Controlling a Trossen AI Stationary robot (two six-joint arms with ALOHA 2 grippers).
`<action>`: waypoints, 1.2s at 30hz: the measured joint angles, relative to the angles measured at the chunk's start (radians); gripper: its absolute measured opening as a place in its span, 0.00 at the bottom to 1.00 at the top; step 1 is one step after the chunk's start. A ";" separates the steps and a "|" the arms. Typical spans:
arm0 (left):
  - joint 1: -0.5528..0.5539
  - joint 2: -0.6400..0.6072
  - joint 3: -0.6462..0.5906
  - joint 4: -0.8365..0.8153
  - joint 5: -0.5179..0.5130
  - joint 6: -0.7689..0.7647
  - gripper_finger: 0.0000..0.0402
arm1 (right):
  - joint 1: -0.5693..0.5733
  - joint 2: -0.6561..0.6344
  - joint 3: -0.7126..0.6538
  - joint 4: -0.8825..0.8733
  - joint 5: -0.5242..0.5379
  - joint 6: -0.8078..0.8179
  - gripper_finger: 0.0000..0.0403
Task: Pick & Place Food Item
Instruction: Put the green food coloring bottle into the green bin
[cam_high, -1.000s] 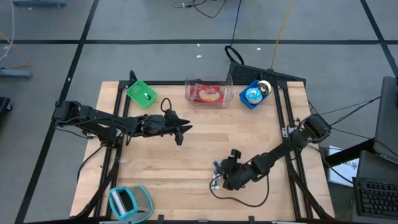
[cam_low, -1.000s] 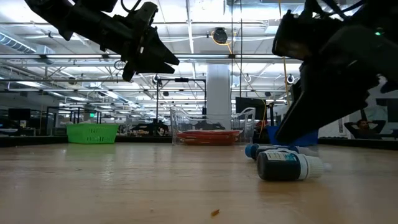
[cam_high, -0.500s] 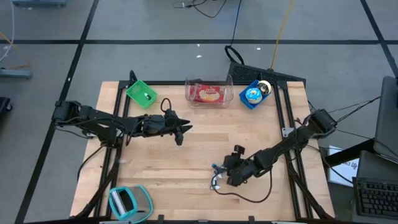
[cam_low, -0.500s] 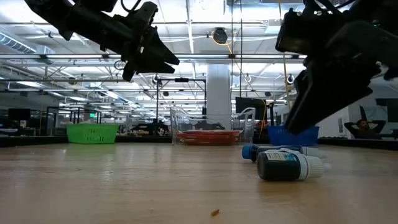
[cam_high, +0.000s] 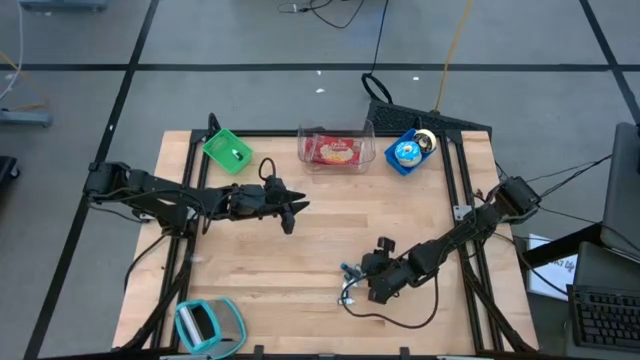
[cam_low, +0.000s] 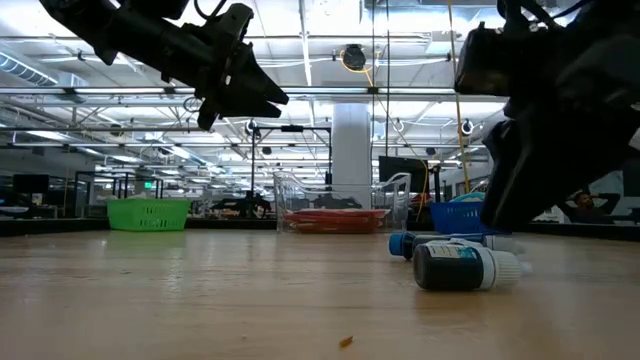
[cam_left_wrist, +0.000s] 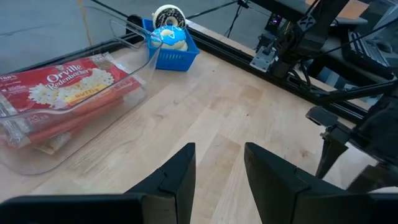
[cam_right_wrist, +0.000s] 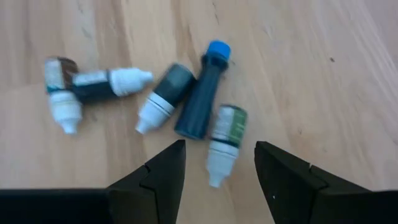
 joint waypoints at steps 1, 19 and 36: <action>0.000 0.000 0.000 0.000 0.000 0.001 0.34 | -0.001 0.000 -0.003 -0.003 0.000 -0.001 0.45; 0.000 0.000 0.000 -0.001 0.000 0.001 0.34 | -0.001 0.000 -0.134 0.187 -0.003 0.000 0.44; 0.000 0.000 0.000 -0.001 0.000 0.000 0.34 | -0.014 0.000 -0.147 0.244 0.004 -0.195 0.14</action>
